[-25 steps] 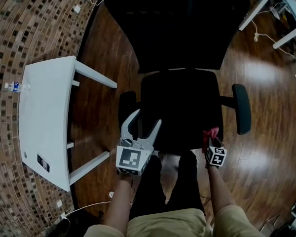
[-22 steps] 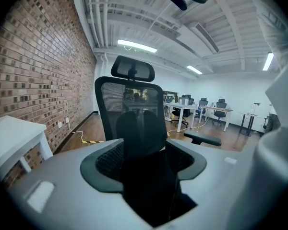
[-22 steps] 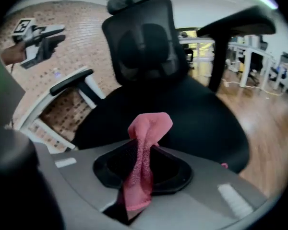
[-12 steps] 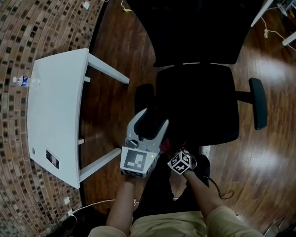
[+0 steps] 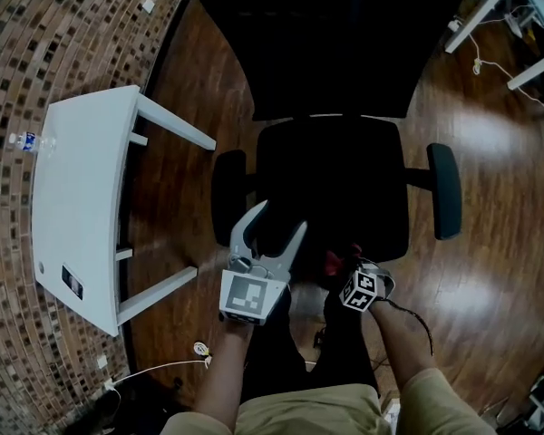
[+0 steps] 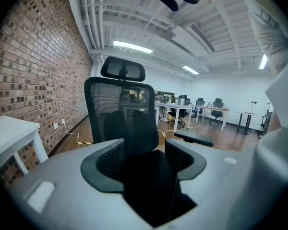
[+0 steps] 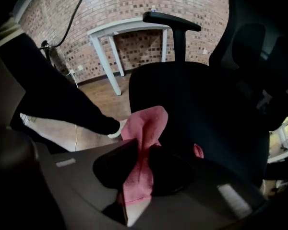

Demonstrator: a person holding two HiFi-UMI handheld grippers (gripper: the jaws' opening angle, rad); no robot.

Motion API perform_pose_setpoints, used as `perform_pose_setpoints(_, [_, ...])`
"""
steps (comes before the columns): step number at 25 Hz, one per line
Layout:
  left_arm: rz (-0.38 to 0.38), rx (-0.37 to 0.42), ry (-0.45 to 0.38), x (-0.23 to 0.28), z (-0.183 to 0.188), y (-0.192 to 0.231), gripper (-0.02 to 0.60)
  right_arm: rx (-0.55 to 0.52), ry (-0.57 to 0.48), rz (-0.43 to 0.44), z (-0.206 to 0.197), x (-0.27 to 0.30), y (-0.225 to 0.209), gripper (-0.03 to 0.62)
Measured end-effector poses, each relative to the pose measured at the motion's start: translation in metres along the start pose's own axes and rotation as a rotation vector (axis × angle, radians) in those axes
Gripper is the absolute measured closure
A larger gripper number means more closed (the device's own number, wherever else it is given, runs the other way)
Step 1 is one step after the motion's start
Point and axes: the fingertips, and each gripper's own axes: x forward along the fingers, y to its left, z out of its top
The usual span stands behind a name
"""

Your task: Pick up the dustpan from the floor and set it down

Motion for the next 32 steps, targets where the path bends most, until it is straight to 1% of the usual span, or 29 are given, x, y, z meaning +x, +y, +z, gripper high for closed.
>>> perform_pose_setpoints(2, [-0.007,-0.001,-0.006,0.010,0.005,-0.012,0.339,-0.015,0.036,-0.020,-0.041,-0.017,-0.010,0.511])
perform_pose_setpoints(3, [-0.011,0.000,-0.003,0.015,0.007,-0.019,0.339,-0.006,0.055,-0.030,-0.061,-0.025,-0.015,0.511])
perform_pose_setpoints(6, [-0.020,0.010,0.009,0.029,0.009,-0.034,0.339,0.048,0.115,-0.074,-0.115,-0.050,-0.033,0.511])
perform_pose_setpoints(9, [-0.021,0.020,0.019,0.034,0.005,-0.048,0.339,0.116,0.156,-0.120,-0.153,-0.071,-0.050,0.511])
perform_pose_setpoints(11, [-0.016,0.020,0.028,0.034,0.001,-0.055,0.339,0.196,0.201,-0.146,-0.178,-0.080,-0.061,0.511])
perform_pose_setpoints(12, [-0.013,0.020,0.030,0.033,0.000,-0.058,0.339,0.261,0.228,-0.172,-0.192,-0.087,-0.067,0.510])
perform_pose_setpoints(13, [-0.007,0.020,0.033,0.031,-0.001,-0.061,0.339,0.348,0.241,-0.207,-0.203,-0.096,-0.074,0.510])
perform_pose_setpoints(14, [0.001,0.022,0.036,0.028,0.000,-0.063,0.339,0.454,0.227,-0.242,-0.211,-0.107,-0.080,0.510])
perform_pose_setpoints(15, [0.010,0.028,0.037,0.025,0.001,-0.064,0.339,0.568,0.180,-0.274,-0.213,-0.121,-0.088,0.510])
perform_pose_setpoints(16, [0.022,0.035,0.036,0.023,0.004,-0.064,0.339,0.678,0.105,-0.301,-0.211,-0.136,-0.098,0.510])
perform_pose_setpoints(18, [0.047,0.038,0.030,0.011,0.016,-0.064,0.339,0.847,-0.059,-0.347,-0.202,-0.169,-0.108,0.510])
perform_pose_setpoints(19, [0.059,0.031,0.027,0.000,0.023,-0.065,0.339,0.903,-0.123,-0.367,-0.198,-0.186,-0.104,0.510])
perform_pose_setpoints(21, [0.083,0.008,0.015,-0.022,0.041,-0.069,0.339,0.971,-0.227,-0.423,-0.188,-0.226,-0.098,0.510])
perform_pose_setpoints(23, [0.117,-0.003,-0.008,-0.035,0.061,-0.067,0.339,1.002,-0.342,-0.498,-0.172,-0.269,-0.109,0.510])
perform_pose_setpoints(25, [0.144,-0.010,-0.042,-0.047,0.076,-0.063,0.342,1.008,-0.456,-0.564,-0.154,-0.309,-0.120,0.510])
perform_pose_setpoints(28, [0.173,-0.011,-0.092,-0.066,0.097,-0.056,0.347,0.979,-0.570,-0.646,-0.121,-0.363,-0.123,0.510])
perform_pose_setpoints(30, [0.183,-0.011,-0.124,-0.076,0.113,-0.056,0.347,0.937,-0.666,-0.649,-0.084,-0.393,-0.124,0.510])
perform_pose_setpoints(32, [0.181,-0.014,-0.172,-0.089,0.132,-0.060,0.347,0.894,-0.792,-0.615,-0.040,-0.420,-0.121,0.510])
